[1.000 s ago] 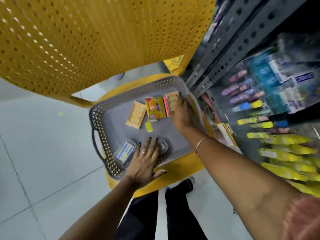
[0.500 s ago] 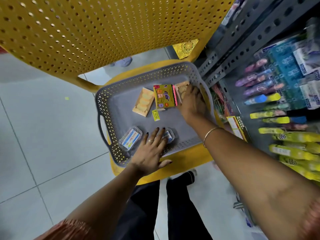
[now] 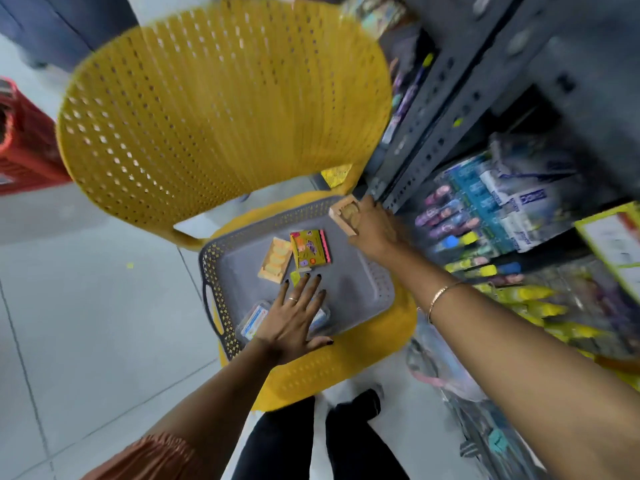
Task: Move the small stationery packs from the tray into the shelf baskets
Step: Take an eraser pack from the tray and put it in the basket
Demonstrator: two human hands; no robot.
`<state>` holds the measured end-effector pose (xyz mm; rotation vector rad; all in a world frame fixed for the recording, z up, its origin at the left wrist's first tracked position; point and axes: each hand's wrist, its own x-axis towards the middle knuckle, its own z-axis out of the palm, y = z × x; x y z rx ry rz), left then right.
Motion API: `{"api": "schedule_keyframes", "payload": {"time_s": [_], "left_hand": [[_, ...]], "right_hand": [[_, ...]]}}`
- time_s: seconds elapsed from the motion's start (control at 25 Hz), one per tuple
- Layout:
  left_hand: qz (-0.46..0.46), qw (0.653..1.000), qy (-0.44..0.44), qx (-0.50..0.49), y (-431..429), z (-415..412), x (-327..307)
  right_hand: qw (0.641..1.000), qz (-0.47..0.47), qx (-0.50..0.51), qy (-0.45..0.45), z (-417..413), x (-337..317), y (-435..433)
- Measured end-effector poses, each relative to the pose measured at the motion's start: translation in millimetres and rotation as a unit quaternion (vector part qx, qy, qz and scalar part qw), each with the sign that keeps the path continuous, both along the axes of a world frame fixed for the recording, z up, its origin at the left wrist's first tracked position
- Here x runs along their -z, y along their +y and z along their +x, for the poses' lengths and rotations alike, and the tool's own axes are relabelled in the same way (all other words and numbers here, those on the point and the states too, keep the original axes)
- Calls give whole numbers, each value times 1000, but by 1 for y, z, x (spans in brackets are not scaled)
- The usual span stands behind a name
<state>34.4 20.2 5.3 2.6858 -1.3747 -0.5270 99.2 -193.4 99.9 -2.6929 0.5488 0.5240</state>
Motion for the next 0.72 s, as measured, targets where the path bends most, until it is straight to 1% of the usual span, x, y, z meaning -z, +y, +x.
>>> {"api": "schedule_keyframes", "payload": {"time_s": [0.16, 0.28, 0.44, 0.56, 0.64, 0.72], "left_hand": [[-26, 998, -36, 33, -20, 46, -58], [-67, 992, -84, 67, -47, 78, -117], [-124, 969, -170, 129, -101, 109, -205], [-160, 947, -214, 178, -147, 112, -254], [-180, 935, -219, 212, -180, 103, -279], [-175, 932, -222, 226, -209, 97, -294]], "right_hand": [[998, -24, -24, -50, -1, -110, -14], [994, -49, -12, -95, -5, -196, -26], [980, -70, 33, -185, -26, -308, -50], [977, -96, 56, -183, -52, -365, -77], [971, -112, 95, -189, -73, -384, -103], [968, -115, 129, -185, -94, -386, -128]]}}
